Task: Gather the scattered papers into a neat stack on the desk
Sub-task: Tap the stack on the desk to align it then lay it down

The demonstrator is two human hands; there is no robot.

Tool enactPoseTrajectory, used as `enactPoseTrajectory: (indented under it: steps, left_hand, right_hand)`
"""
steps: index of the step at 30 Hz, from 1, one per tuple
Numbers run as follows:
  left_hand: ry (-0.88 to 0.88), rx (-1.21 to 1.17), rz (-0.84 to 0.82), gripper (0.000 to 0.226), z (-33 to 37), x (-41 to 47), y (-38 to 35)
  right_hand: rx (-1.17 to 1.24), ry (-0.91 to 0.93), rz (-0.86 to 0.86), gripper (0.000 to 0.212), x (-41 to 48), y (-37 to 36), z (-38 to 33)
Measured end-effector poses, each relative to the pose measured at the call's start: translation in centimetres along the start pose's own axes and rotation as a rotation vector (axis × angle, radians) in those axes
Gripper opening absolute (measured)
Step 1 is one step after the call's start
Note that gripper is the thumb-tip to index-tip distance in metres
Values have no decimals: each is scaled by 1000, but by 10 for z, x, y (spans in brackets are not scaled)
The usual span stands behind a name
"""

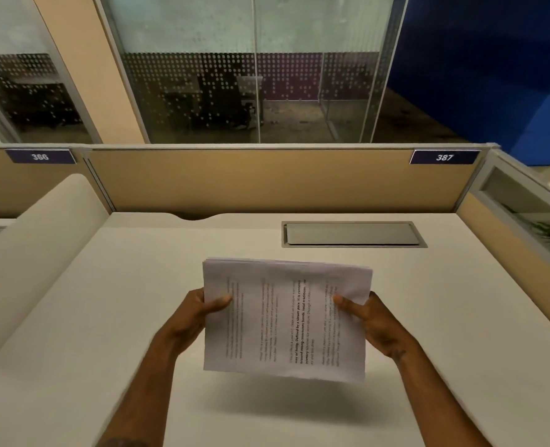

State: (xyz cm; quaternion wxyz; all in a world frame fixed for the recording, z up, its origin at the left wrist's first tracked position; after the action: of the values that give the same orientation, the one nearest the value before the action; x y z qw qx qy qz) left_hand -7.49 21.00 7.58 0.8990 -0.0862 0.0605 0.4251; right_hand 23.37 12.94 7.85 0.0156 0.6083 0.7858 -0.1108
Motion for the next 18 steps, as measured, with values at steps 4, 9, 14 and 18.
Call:
enactPoseTrajectory:
  steps: [4, 9, 14, 18]
  left_hand:
    - [-50, -8, 138, 42, -13, 1, -4]
    - [-132, -59, 257, 43, -37, -8, -9]
    - [-46, -89, 274, 52, -79, -15, -19]
    - [-19, -103, 301, 41, -96, -18, -24]
  right_hand:
    - [-119, -1, 55, 30, -1, 12, 0]
    - [-122, 66, 79, 42, -6, 17, 5]
    - [-86, -29, 82, 40, -9, 18, 47]
    - [-96, -31, 108, 36, -10, 19, 57]
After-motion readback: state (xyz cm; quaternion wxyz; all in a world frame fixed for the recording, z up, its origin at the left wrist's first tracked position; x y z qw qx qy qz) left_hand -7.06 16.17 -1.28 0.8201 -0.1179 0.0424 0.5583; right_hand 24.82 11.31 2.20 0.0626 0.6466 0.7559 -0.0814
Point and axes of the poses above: each hand's wrist, its own x-axis towards the middle knuckle, its own y-axis out of the back of the hand, z = x × y, the point moved 9 cm from there along x, towards the middle knuckle, and after that the axes turned 15 degrees about -z, right-handed, at the moved point
